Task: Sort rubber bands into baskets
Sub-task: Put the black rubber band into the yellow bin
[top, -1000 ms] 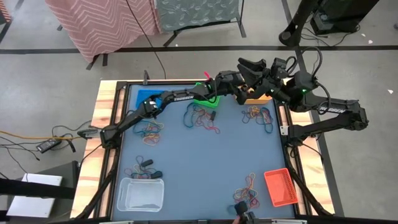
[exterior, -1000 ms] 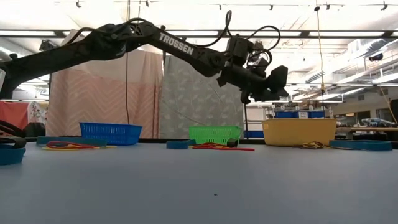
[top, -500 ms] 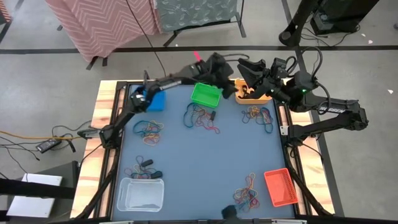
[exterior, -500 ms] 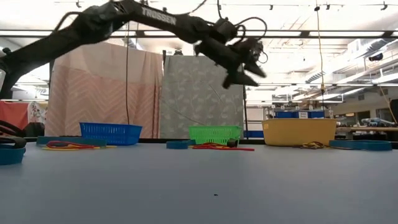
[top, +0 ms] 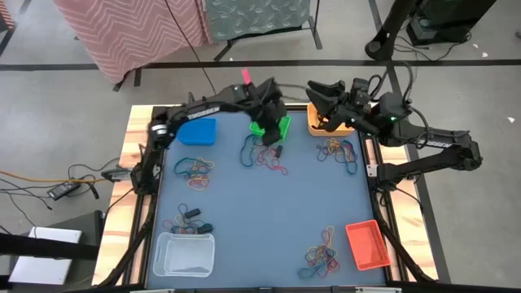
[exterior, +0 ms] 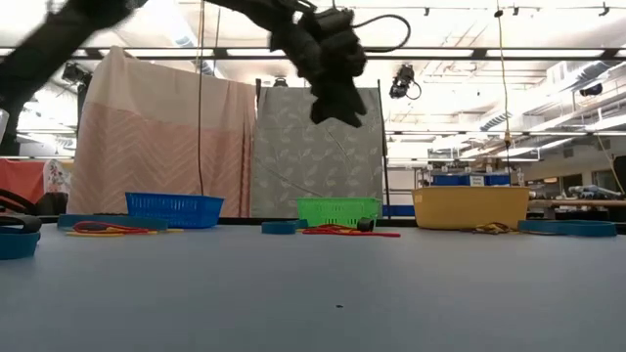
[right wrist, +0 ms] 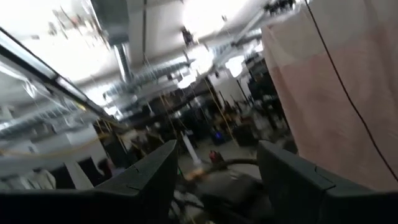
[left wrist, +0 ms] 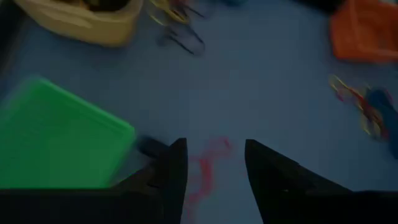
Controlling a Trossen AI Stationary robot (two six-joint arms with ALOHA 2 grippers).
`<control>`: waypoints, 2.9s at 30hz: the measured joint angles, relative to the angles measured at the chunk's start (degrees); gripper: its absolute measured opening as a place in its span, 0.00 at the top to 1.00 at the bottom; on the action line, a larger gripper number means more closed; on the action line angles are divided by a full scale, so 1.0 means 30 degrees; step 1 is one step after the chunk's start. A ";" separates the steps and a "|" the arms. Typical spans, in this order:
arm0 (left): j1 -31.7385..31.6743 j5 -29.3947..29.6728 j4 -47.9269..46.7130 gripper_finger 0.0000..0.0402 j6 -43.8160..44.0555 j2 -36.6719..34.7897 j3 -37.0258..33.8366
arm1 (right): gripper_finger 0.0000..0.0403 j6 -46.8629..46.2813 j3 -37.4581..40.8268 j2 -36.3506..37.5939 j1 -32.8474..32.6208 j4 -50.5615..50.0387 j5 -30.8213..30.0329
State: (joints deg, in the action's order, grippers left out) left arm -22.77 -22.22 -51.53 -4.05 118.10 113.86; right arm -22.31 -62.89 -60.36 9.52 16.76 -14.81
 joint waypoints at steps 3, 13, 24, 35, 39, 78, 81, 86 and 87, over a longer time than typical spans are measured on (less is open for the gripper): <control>0.0291 0.0024 0.2579 0.60 0.1217 -0.2803 -0.5734 | 0.43 -0.0018 -0.0001 0.0000 0.0000 -0.1460 -0.0044; 0.1223 0.2836 1.4038 0.60 1.0816 -1.5491 -2.2042 | 0.43 -0.6650 -0.0001 -0.2208 0.0763 -1.1198 -0.0760; 0.1378 0.5866 1.6572 0.60 1.3726 -2.1368 -2.5440 | 0.43 -1.2150 0.0007 -1.0441 0.2772 -1.3516 0.1911; 0.1378 0.5357 1.6495 0.60 1.3013 -2.1462 -2.5461 | 0.44 -1.4791 -0.0001 -1.3777 0.3271 -1.4160 0.2444; 0.1378 0.4956 1.6482 0.60 1.2939 -2.1455 -2.5461 | 0.44 -1.5476 -0.0008 -1.4550 0.3410 -1.4122 0.2664; 0.1378 0.4971 1.6050 0.60 1.2361 -2.1440 -2.5461 | 0.97 -1.1179 0.0014 -0.7927 0.1893 -1.8718 -0.0473; 0.1378 0.5150 1.6051 0.60 1.2354 -2.1440 -2.5461 | 0.97 -1.2007 0.0007 -0.5614 0.1566 -2.1701 -0.2695; 0.1378 0.5611 1.6058 0.60 1.2356 -2.1440 -2.5461 | 0.97 -1.2661 0.0007 -0.3551 0.3320 -2.4374 -0.5570; 0.1378 0.5663 1.6065 0.60 1.2378 -2.1440 -2.5461 | 0.97 -1.2446 0.0007 -0.3425 0.3985 -2.4348 -0.5769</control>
State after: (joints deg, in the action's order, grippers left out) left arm -18.63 -5.23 -3.33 33.09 53.78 37.47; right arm -59.64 -62.87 -70.63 21.47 -56.29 -32.12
